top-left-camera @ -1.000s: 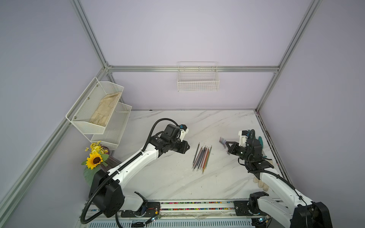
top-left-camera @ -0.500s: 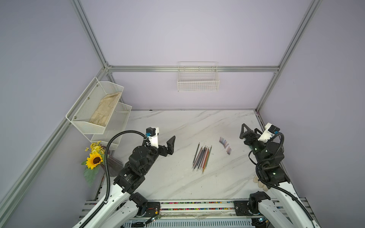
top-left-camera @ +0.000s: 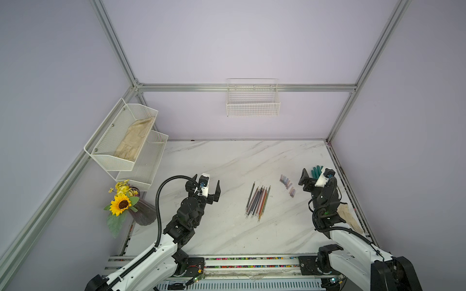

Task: Remove the protective cover of the pencils
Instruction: Reset both arms

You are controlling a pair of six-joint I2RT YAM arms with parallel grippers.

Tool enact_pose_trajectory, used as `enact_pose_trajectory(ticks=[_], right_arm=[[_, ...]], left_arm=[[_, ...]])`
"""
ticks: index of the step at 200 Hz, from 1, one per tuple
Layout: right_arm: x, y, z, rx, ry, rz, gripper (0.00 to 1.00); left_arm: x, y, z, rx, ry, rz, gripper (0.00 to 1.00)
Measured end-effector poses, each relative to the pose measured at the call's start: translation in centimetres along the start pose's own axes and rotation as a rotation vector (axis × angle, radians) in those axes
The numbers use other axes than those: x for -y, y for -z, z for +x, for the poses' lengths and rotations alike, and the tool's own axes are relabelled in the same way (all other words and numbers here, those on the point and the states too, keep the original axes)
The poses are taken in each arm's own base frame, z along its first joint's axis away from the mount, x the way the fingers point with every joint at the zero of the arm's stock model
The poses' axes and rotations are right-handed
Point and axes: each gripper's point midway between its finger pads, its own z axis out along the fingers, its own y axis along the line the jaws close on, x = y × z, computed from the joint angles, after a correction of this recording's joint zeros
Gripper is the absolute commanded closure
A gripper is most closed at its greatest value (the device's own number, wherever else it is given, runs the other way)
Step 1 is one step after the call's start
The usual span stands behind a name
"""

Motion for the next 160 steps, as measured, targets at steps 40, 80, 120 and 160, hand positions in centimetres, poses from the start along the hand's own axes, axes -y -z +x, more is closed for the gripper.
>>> enact_pose_trajectory(ticks=[40,80,120,160], right_arm=[[-0.1,-1.1,1.5,0.03,0.032,-0.004,0.03],[-1.5,-3.7,6.7,-0.037,0.133,-0.068,0.03],[-0.9,-5.2,10.2,-0.068,0.154,-0.07,0.03],[0.1,-7.2,8.6,-0.027,0.114,0.021,0.03]], left_arm=[[-0.8,-0.8,-0.4,0.025,-0.033,-0.044,0.0],[-2.2,-2.0,1.0,-0.013,-0.034,-0.09,0.0],[-3.0,-2.5,1.6,-0.027,-0.035,-0.106,0.0],[-4.0,-3.9,4.4,-0.104,-0.037,-0.13,0.0]])
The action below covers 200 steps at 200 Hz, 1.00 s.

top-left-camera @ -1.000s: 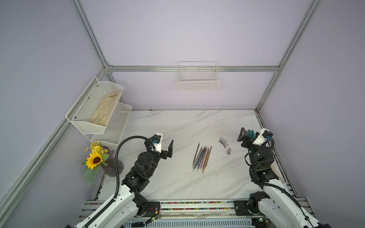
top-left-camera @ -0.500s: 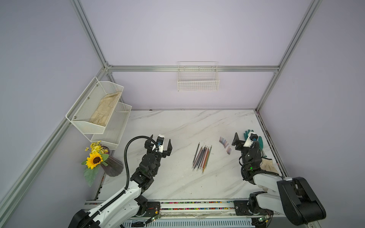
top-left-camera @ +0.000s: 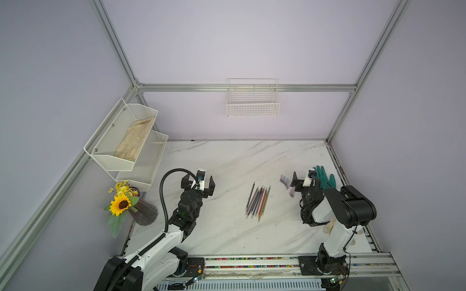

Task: Remove the protective cover of the pencils
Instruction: Reset both arms

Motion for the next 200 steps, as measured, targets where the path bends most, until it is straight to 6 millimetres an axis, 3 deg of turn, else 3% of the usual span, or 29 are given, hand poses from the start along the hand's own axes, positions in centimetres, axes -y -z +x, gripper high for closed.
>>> enact_pose_trajectory(ticks=[28,77,130,177,200], right_arm=[[0.7,-1.6,-1.7,0.029,-0.044,0.048,0.03],[1.4,-1.8,-0.6,-0.015,-0.045,0.08,0.03],[1.4,-1.8,-0.5,-0.019,-0.05,0.081,0.03],[1.4,-1.8,-0.5,-0.019,-0.05,0.083,0.03],[1.5,-1.8,-0.5,-0.019,-0.05,0.086,0.03]], left_arm=[[-1.2,-1.6,3.5,-0.101,0.008,-0.032,0.0],[-2.9,-3.4,9.7,-0.271,0.065,-0.081,0.0],[-6.7,-4.1,12.7,-0.331,0.243,-0.114,0.0],[-6.9,-5.7,13.0,-0.262,0.297,-0.036,0.0],[-5.7,-6.3,13.6,-0.243,0.307,0.033,0.0]])
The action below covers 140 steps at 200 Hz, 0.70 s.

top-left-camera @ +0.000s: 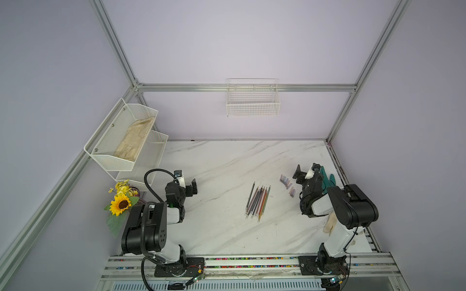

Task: Remove the protective cover of the pencils
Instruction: Reset both arms

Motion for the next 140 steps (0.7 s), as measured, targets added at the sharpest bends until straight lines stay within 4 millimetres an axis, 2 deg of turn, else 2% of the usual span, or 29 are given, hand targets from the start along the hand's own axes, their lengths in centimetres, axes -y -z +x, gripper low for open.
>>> enact_pose_trajectory(ticks=[34,54,87,140], right_arm=[[0.0,0.0,0.0,0.0,0.0,0.002,0.03],[0.0,0.0,0.0,0.0,0.001,0.0,0.03],[-1.6,0.3,0.5,-0.016,0.04,-0.105,0.03],[1.3,-0.1,0.2,-0.008,-0.018,0.006,0.03]], left_arm=[[1.0,-0.1,-0.4,0.018,-0.01,0.053,0.0],[2.2,0.0,-0.7,0.034,-0.044,0.097,0.0],[2.7,0.0,-1.1,0.048,-0.052,0.121,0.0],[2.8,0.1,-1.1,0.049,-0.052,0.125,0.0]])
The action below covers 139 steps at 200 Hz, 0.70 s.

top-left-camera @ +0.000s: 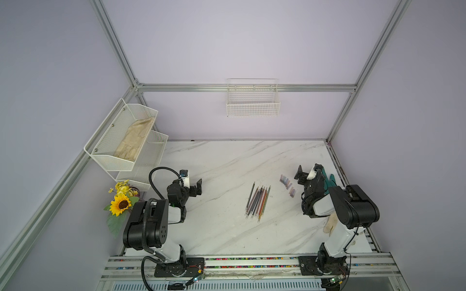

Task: Remove the protective cover of the pencils
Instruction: Reset both arms

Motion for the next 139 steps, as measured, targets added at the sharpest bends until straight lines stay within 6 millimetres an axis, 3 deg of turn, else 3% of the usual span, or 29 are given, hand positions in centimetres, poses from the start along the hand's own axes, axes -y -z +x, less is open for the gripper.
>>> enact_pose_trajectory(ticks=[139], right_arm=[[0.32,-0.02,0.03,-0.001,-0.006,0.022,0.03]], left_arm=[[0.0,0.0,0.0,0.0,0.0,0.0,0.0]])
